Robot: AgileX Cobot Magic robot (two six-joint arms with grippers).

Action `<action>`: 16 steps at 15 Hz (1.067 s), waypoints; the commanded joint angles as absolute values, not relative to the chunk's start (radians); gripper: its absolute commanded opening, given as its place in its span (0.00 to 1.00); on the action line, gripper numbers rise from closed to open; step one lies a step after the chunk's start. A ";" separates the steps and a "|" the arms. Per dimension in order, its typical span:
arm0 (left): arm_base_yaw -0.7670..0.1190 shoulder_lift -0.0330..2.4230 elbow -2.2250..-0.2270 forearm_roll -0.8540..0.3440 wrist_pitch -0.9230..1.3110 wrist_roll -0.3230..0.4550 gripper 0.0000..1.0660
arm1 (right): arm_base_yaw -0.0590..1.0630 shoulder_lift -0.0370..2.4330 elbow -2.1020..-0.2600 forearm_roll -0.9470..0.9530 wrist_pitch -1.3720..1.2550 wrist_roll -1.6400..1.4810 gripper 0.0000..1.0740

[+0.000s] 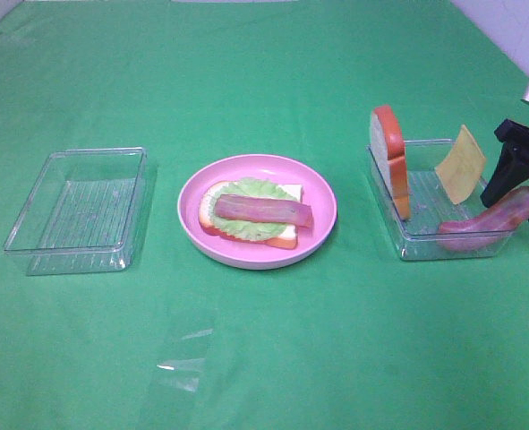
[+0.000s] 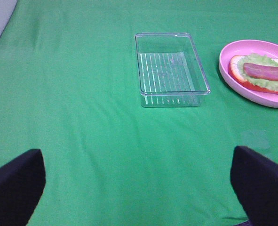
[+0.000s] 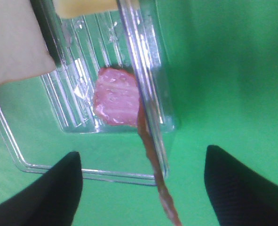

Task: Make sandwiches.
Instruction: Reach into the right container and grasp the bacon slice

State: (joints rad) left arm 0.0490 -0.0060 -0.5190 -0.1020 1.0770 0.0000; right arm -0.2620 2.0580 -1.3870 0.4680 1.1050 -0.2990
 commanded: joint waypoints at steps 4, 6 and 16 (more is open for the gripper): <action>0.051 -0.021 -0.517 -0.111 1.074 0.009 0.95 | -0.265 2.059 -1.388 0.473 1.082 -0.305 0.48; 0.051 -0.021 -0.517 -0.111 1.074 0.009 0.95 | -0.265 2.059 -1.388 0.473 1.072 -0.289 0.36; 0.051 -0.021 -0.517 -0.111 1.074 0.009 0.95 | -0.265 2.058 -1.388 0.477 1.065 -0.289 0.00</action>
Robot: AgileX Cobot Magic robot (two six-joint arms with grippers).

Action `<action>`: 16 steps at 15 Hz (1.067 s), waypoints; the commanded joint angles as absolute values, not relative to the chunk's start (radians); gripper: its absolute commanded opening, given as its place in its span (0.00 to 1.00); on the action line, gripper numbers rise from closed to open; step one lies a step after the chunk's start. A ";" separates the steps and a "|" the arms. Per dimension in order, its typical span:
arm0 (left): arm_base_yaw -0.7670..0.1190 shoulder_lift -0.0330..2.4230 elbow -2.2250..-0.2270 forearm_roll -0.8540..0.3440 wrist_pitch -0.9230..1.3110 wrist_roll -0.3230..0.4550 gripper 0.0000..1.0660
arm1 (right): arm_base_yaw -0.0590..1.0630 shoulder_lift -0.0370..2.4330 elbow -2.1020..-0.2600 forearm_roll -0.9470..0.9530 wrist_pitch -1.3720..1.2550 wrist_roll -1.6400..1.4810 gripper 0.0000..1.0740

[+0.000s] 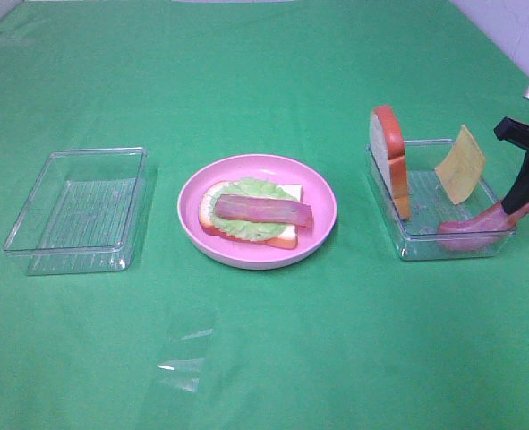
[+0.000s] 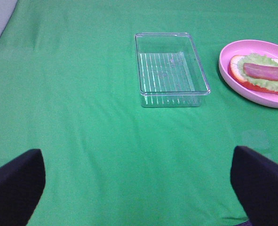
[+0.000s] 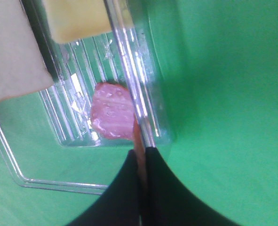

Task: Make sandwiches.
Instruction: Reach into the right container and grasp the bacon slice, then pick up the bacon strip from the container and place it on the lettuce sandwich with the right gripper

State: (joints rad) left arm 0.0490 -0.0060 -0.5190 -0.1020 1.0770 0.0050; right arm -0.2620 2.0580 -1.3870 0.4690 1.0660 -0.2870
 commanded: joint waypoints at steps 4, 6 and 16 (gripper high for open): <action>0.051 -0.021 -0.517 -0.111 1.074 0.009 0.95 | -0.265 2.055 -1.388 0.499 1.076 -0.289 0.00; 0.051 -0.021 -0.517 -0.111 1.074 0.009 0.95 | -0.265 2.020 -1.388 0.517 1.099 -0.275 0.00; 0.051 -0.021 -0.517 -0.111 1.074 0.009 0.95 | -0.257 1.703 -1.388 0.551 1.176 -0.240 0.00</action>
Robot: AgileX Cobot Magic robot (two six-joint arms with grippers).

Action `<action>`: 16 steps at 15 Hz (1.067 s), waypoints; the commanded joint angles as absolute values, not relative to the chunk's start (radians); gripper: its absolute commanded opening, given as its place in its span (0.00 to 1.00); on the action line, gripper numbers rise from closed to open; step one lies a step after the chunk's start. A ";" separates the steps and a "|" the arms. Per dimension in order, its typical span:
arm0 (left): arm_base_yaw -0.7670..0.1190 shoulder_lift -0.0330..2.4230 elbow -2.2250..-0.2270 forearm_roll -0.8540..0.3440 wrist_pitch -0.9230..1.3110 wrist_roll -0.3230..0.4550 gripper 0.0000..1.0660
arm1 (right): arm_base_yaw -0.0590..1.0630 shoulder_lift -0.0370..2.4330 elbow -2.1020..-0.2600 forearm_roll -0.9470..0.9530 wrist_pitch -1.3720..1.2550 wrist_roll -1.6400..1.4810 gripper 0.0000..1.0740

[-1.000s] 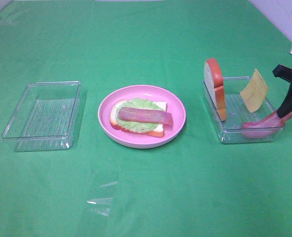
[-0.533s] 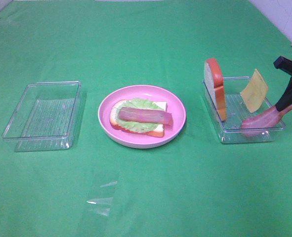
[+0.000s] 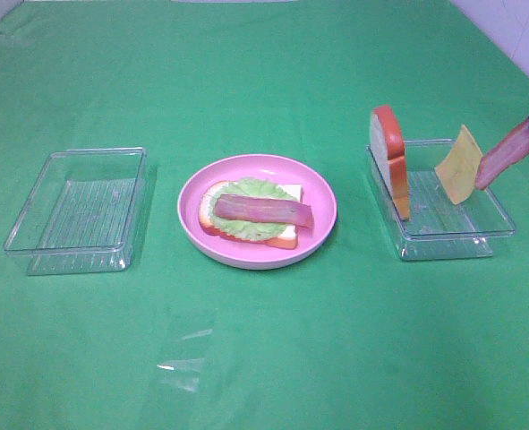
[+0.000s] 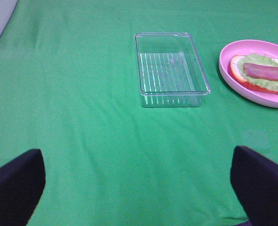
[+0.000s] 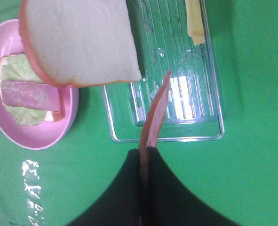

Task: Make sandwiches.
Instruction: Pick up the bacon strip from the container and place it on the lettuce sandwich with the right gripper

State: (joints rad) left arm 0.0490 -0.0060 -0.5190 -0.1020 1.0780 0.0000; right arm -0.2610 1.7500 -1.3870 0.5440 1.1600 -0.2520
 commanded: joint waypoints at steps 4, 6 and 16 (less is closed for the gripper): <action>0.051 -0.021 -0.517 -0.111 1.074 0.010 0.95 | -0.200 1.621 -1.388 0.534 1.215 -0.232 0.00; 0.051 -0.021 -0.517 -0.111 1.074 0.010 0.95 | -0.126 1.613 -1.388 0.512 1.246 -0.212 0.00; 0.051 -0.021 -0.517 -0.111 1.074 0.010 0.95 | 0.395 1.696 -1.387 0.567 0.883 -0.127 0.00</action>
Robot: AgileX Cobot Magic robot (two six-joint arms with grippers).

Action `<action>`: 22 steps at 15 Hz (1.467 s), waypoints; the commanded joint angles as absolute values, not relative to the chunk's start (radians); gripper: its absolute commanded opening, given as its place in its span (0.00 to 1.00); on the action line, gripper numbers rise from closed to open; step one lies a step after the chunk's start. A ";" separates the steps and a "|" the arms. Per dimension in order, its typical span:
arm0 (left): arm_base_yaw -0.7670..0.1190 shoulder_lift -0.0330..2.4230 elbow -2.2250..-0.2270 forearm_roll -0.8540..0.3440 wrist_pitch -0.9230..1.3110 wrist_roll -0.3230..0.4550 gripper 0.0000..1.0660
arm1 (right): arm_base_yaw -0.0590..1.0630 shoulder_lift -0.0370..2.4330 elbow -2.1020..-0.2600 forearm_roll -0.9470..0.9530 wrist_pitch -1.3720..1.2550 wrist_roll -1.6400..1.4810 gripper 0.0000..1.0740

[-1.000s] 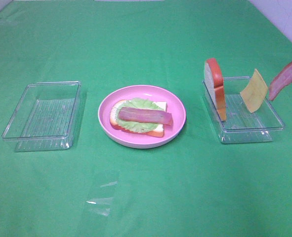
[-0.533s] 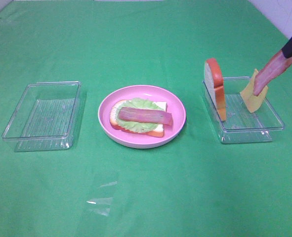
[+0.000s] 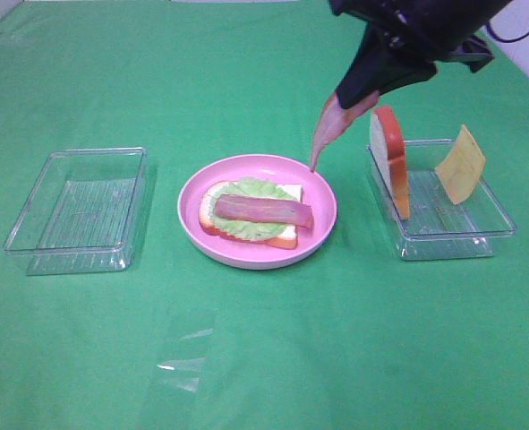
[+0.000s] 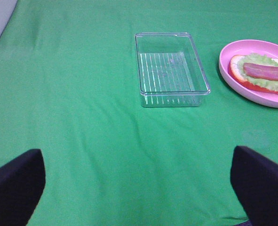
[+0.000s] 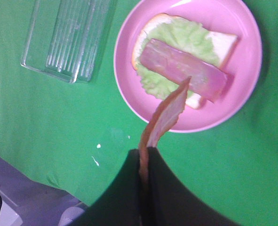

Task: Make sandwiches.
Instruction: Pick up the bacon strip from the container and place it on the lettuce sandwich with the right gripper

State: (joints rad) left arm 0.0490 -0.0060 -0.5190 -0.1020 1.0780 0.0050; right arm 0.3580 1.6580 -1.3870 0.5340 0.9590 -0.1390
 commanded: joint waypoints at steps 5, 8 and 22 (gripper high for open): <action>0.051 -0.021 -0.517 -0.111 1.074 0.010 0.95 | 0.503 1.840 -1.387 0.693 0.644 -0.132 0.00; 0.051 -0.021 -0.517 -0.111 1.074 0.010 0.95 | 0.536 1.936 -1.387 0.733 0.502 -0.134 0.00; 0.051 -0.021 -0.517 -0.111 1.074 0.010 0.95 | 0.536 2.051 -1.387 0.020 0.509 0.419 0.00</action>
State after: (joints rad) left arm 0.0490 -0.0060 -0.5190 -0.1020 1.0780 0.0080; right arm 0.5310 2.0520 -1.3860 0.0480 0.5010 0.3920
